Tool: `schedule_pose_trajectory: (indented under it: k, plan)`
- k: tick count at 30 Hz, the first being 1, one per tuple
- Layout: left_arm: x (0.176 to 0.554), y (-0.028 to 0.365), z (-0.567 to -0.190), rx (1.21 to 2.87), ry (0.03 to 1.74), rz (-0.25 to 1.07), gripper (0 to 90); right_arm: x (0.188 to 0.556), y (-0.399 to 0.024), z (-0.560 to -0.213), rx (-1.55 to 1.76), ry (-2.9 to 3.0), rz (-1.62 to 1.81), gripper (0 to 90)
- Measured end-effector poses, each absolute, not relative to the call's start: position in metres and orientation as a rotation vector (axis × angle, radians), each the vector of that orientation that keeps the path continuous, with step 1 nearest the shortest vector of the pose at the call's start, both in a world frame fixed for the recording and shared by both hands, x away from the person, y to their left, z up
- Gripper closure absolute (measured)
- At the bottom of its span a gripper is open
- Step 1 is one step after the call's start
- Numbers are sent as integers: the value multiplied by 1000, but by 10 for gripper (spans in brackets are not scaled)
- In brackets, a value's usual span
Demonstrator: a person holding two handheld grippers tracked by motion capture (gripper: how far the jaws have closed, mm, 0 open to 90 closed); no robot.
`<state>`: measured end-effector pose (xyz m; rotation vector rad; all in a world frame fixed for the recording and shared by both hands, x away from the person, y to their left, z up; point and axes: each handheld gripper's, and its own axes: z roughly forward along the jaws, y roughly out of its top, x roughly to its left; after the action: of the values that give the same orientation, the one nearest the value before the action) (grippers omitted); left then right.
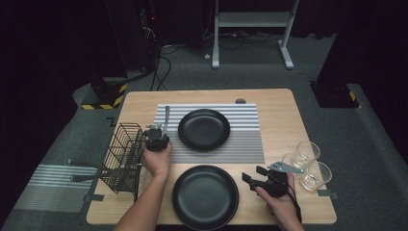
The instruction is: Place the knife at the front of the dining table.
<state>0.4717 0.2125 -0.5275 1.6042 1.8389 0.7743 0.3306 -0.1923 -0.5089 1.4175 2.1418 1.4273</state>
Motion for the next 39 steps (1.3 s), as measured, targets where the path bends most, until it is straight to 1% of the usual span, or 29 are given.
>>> schedule_pose_trajectory:
  k: [10, 19, 25, 27, 29, 32, 36, 39]
  plan:
    - [475, 214, -528, 1590, 1855, 784, 731, 331, -192, -510, 1418, 2145, 1423, 267]
    - [475, 213, -528, 1623, 1853, 837, 732, 331, -192, -511, 1420, 2146, 1418, 268]
    - [475, 213, -529, 1611, 1855, 834, 730, 331, -192, -512, 1424, 2153, 1413, 267]
    - [475, 212, -529, 1619, 1843, 850, 709, 331, -191, -512, 1419, 2155, 1412, 267]
    - [475, 212, -529, 1632, 1827, 851, 660, 331, -190, -512, 1416, 2156, 1413, 266]
    - [473, 211, -530, 1647, 1800, 857, 620, 331, -190, -511, 1417, 2154, 1417, 266]
    - [471, 208, -528, 1654, 1793, 839, 540, 332, -191, -511, 1419, 2150, 1416, 265]
    - [467, 207, -524, 1631, 1798, 816, 504, 331, -191, -511, 1414, 2149, 1417, 264]
